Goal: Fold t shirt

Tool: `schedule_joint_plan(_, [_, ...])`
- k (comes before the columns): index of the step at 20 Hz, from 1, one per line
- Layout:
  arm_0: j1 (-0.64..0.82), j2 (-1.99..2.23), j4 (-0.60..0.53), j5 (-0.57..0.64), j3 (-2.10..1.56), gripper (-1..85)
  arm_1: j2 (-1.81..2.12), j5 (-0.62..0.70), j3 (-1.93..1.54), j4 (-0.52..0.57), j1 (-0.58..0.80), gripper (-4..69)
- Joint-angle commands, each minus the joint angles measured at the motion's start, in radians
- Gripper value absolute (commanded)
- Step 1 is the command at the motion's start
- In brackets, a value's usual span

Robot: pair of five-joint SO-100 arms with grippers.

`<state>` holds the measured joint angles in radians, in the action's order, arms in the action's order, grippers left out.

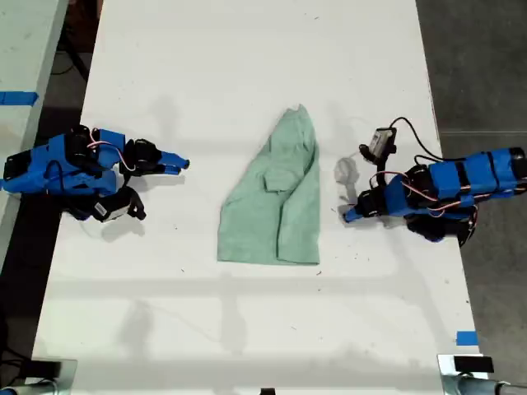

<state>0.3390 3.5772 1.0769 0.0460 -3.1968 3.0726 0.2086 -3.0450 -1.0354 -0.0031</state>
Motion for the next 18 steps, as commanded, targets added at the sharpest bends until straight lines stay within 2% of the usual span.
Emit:
schedule_joint_plan(1, [-0.009,0.006,0.0,0.008,-0.011,12.1,0.433,0.252,-0.063,-0.29,0.077,0.9])
schedule_joint_plan(2, [-0.009,0.006,0.0,0.008,-0.011,12.1,0.43,0.43,-0.055,-0.311,0.115,1.2])
schedule_joint_plan(3, [-0.009,0.006,0.0,0.006,-0.011,12.1,0.43,0.48,-0.055,-0.311,0.14,1.1])
schedule_joint_plan(5, [-0.009,0.008,0.0,0.008,-0.011,12.1,0.43,0.457,-0.055,-0.311,0.127,1.2])
schedule_joint_plan(7, [-0.009,0.008,0.0,0.008,-0.011,12.1,0.43,0.551,-0.055,-0.311,0.124,1.2])
schedule_joint_plan(18, [-0.009,0.008,0.0,0.008,-0.011,12.1,0.43,0.571,-0.055,-0.311,0.11,1.2])
